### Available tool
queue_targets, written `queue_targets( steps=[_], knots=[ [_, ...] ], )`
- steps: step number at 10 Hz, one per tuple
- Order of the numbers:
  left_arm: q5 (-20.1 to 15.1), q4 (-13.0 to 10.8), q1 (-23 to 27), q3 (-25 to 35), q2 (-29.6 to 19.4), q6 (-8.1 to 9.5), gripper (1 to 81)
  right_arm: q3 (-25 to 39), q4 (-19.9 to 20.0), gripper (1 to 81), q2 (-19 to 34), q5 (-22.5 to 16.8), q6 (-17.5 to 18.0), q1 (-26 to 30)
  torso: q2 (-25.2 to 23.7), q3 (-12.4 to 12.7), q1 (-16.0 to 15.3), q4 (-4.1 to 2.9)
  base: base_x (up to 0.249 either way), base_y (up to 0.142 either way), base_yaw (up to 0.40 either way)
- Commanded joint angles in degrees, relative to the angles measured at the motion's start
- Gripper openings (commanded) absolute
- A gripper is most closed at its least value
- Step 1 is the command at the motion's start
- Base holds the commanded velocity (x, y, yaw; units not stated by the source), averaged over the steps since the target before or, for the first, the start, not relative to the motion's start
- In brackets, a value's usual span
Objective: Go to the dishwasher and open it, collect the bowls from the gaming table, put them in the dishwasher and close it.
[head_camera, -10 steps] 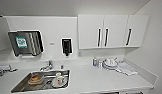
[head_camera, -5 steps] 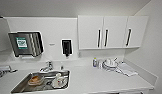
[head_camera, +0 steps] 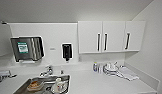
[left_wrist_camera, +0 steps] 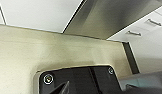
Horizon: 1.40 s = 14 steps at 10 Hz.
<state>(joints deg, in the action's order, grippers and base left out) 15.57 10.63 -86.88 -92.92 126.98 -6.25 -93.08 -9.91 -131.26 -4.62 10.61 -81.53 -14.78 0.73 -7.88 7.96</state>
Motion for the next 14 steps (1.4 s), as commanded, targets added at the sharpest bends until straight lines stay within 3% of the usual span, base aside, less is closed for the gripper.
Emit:
queue_targets(
  steps=[1, 2, 3, 4, 8, 9, 10, 13, 14],
  knots=[
    [3.86, -4.48, 2.9, 17.94, -17.89, -0.95, 81.1, 7.83, 2.62, 81.1, 8.97, -3.99, 0.91, 8.52, -5.6, -1.87, -3.6, 0.0, 0.0, 0.0, 0.0],
    [4.21, -6.59, 3.07, 21.98, -21.49, -0.87, 81.1, 10.47, 3.32, 81.1, 11.25, -3.99, 1.08, 9.58, -7.63, -4.53, -4.87, 0.0, 0.0, 0.0, 0.0],
    [5.14, -7.98, 3.07, 26.51, -24.8, -0.87, 81.1, 13.52, 3.31, 81.1, 13.43, -3.99, 1.17, 10.98, -14.81, -11.3, -9.46, 0.0, 0.0, 0.0, 0.0],
    [7.19, -8.34, 3.07, 28.22, -26.24, -0.78, 81.1, 14.77, 3.49, 81.1, 14.76, -4.17, 1.26, 12.3, -10.69, -7.12, -6.79, 0.0, 0.0, 0.0, 0.0],
    [7.81, -9.05, 3.07, 30.42, -28.7, -0.78, 81.1, 18.73, 5.87, 81.1, 18.55, -4.26, 1.26, 16.17, -18.78, -14.78, -11.93, 0.0, 0.0, 0.0, 0.0],
    [7.99, -10.08, 3.25, 31.64, -30.69, -0.78, 81.1, 19.6, 7.52, 81.1, 19.16, -4.34, 1.26, 17.4, -20.72, -11.25, -13.16, 0.0, 0.0, 0.0, 0.0],
    [8.33, -11.5, 3.25, 33.48, -32.47, -0.78, 81.1, 19.61, 7.98, 81.1, 19.25, -4.52, 1.17, 18.02, -22.52, -12.91, -14.29, 0.0, 0.0, 0.0, 0.0],
    [10.36, -13.0, 3.25, 37.37, -35.82, -0.34, 81.1, 19.08, 7.98, 81.1, 19.34, -4.43, 1.17, 18.02, -27.89, -13.98, -17.7, 0.0, 0.0, 0.0, 0.0],
    [10.36, -14.05, 3.25, 39.55, -37.83, -0.34, 81.1, 18.91, 8.15, 81.1, 19.34, -4.43, 1.17, 18.2, -29.93, -17.75, -18.97, 0.0, 0.0, 0.0, 0.0]
  ],
)
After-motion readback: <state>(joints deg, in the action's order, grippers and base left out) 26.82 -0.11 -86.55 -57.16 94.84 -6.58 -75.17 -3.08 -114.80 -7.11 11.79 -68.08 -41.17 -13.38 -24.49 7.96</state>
